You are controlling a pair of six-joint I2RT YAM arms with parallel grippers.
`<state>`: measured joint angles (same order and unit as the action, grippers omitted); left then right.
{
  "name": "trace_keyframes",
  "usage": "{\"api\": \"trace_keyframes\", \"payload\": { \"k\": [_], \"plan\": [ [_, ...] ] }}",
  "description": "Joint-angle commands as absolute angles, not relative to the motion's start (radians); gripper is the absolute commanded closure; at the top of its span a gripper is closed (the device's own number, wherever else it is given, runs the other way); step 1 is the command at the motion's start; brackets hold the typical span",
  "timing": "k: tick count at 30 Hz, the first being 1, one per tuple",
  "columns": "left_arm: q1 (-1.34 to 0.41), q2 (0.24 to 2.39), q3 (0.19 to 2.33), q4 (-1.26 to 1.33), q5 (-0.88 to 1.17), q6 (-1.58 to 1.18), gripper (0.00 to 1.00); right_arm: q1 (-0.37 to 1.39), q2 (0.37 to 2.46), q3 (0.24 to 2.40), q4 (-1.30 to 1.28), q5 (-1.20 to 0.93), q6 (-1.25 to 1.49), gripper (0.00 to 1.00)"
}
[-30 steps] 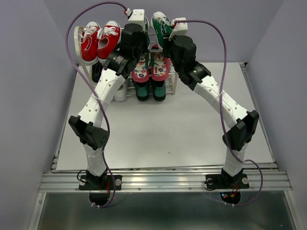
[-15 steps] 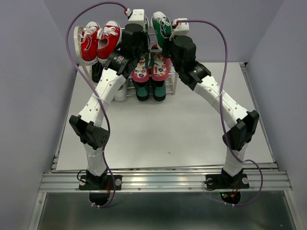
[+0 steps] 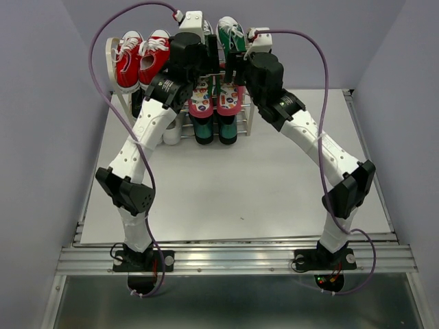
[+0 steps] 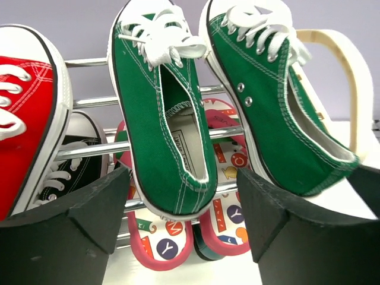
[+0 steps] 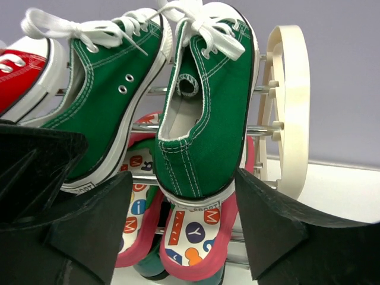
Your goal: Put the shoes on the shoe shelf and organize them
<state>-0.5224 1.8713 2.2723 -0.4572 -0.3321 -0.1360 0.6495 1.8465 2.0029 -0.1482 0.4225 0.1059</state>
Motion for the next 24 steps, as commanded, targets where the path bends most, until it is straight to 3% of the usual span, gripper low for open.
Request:
{"api": "trace_keyframes", "payload": {
  "k": [1,3,6,10,12,13,15,16,20,24],
  "plan": [
    [-0.526,1.732,2.278,-0.442,-0.295,-0.140,0.11,0.655,1.732,1.997,-0.120,0.390,0.107,0.19],
    [-0.529,1.688,2.251,-0.439,-0.285,-0.141,0.01,0.655,1.714,1.977,-0.123,0.374,0.101,0.11],
    [-0.532,1.632,2.194,-0.439,-0.281,-0.140,0.01,0.655,1.669,1.948,-0.126,0.368,0.098,0.00],
    [-0.534,1.563,2.151,-0.532,-0.316,-0.163,0.01,0.655,1.579,1.872,-0.141,0.397,0.113,0.00],
    [-0.534,1.462,2.027,-0.575,-0.374,-0.210,0.01,0.655,1.473,1.749,-0.158,0.452,0.144,0.00],
    [-0.534,1.413,1.947,-0.569,-0.412,-0.244,0.01,0.655,1.430,1.696,-0.172,0.480,0.165,0.00],
    [-0.534,1.223,1.564,-0.499,-0.526,-0.431,0.01,0.655,1.297,1.451,-0.235,0.572,0.251,0.00],
    [-0.534,1.165,1.562,-0.482,-0.526,-0.433,0.01,0.655,1.249,1.450,-0.251,0.596,0.288,0.00],
    [-0.535,0.832,1.057,-0.359,-0.511,-0.671,0.01,0.655,1.029,1.046,-0.323,0.658,0.475,0.00],
    [-0.535,0.678,0.815,-0.395,-0.474,-0.829,0.01,0.655,0.865,0.803,-0.379,0.681,0.682,0.00]
  ]
}}
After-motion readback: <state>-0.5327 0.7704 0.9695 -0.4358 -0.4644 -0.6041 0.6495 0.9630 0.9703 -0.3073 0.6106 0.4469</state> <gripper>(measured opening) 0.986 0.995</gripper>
